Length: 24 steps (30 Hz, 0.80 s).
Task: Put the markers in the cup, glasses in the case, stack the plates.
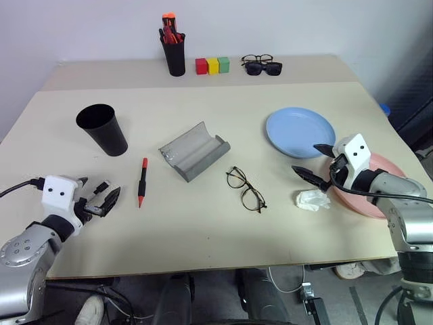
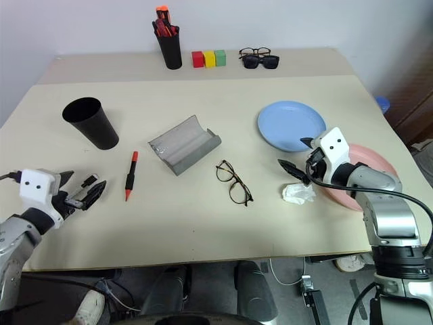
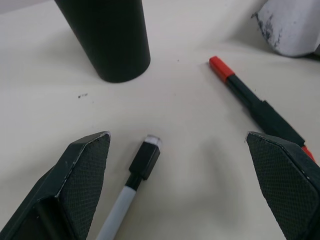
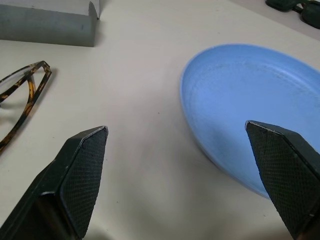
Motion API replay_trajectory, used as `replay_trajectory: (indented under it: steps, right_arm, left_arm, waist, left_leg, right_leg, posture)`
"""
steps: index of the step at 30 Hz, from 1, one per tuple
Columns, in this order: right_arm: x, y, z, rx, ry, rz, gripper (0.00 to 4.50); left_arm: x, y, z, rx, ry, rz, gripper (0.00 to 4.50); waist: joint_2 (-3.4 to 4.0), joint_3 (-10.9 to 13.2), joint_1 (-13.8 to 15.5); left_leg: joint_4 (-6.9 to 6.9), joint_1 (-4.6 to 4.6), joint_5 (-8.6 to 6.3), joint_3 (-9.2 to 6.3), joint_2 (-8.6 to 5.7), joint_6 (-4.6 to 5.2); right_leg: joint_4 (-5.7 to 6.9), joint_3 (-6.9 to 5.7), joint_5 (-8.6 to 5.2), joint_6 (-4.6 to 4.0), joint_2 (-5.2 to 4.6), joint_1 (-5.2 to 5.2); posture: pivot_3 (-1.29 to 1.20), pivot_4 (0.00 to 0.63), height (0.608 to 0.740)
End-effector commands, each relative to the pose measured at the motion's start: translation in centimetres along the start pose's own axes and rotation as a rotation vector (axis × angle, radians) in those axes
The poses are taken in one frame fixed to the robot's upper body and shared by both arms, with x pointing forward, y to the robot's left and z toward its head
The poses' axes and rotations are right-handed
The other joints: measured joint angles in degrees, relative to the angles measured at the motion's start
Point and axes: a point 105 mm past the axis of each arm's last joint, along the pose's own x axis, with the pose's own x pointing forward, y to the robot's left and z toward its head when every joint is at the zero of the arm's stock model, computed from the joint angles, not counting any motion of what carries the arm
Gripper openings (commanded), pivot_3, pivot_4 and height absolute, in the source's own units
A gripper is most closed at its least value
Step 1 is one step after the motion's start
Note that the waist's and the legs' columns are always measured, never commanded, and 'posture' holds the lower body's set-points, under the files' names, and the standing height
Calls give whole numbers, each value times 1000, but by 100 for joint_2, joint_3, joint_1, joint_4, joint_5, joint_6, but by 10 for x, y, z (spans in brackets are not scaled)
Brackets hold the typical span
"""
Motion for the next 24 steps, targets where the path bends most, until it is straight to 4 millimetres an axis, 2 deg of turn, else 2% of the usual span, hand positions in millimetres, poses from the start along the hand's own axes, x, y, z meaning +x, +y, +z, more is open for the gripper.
replay_trajectory:
  steps: [1, 5, 7, 10, 11, 15, 20, 23, 24]
  right_arm:
    - [0, -3, 12, -24, -47, -11, 4500]
    - [14, 13, 19, -15, -87, 47, 4500]
    - [22, 28, 27, -31, -111, 102, 4500]
    - [34, 59, 40, -71, -142, 213, 4500]
    - [40, 79, 46, -92, -163, 282, 4500]
    - [55, 129, 68, -114, -240, 415, 4500]
    - [65, 154, 83, -111, -282, 447, 4500]
    - [65, 161, 92, -99, -311, 459, 4500]
    - [65, 163, 93, -96, -313, 459, 4500]
  left_arm:
    - [-4, 5, 11, 32, -31, 23, 4454]
    - [-2, 9, 12, 43, -17, 70, 4454]
    - [2, 12, 11, 42, 19, 74, 4454]
    - [6, 18, 7, 34, 106, 74, 4454]
    - [9, 19, 8, 29, 132, 62, 4454]
    - [21, 21, 5, 18, 258, 30, 4454]
    - [27, 15, -8, -77, 405, -39, 4454]
    - [30, 18, -10, -82, 429, -32, 3633]
    - [31, 19, -10, -83, 432, -30, 3110]
  waist:
    - [0, 0, 1]
    - [-1, -1, -17]
    - [-1, -1, -9]
    - [-1, 0, -7]
    - [-1, 0, -7]
    - [-2, -1, -11]
    - [-4, -1, -2]
    - [-3, -1, 1]
    - [-3, -1, 0]
  left_leg:
    - [0, 0, 0, 0, 0, 0]
    - [0, 2, 0, 0, 0, 0]
    - [0, 3, 0, 0, 0, 0]
    - [1, 2, 0, -1, 0, 0]
    - [1, 2, 0, -1, 0, 0]
    - [0, 2, 0, -4, 0, 0]
    - [-1, -1, 0, -5, 0, 0]
    - [-2, 0, 0, -10, 0, 0]
    - [-2, 0, 0, -9, 0, -1]
  right_leg:
    - [0, 0, 0, 0, 0, 0]
    - [2, 0, 0, 0, 1, 0]
    - [6, 0, 0, 0, 2, 0]
    - [8, 0, 0, 1, 3, 0]
    - [8, 0, 0, 1, 3, 0]
    - [9, -1, 1, 1, 4, -1]
    - [9, -2, 1, 5, 2, -3]
    - [10, -5, 2, 4, 3, -3]
    - [10, -4, 2, 4, 3, -3]
  posture:
    - [0, 150, 740]
    - [0, 150, 740]
    - [0, 150, 740]
    - [0, 150, 740]
    - [0, 150, 740]
    - [0, 150, 740]
    - [0, 150, 740]
    - [0, 150, 740]
    - [0, 150, 740]
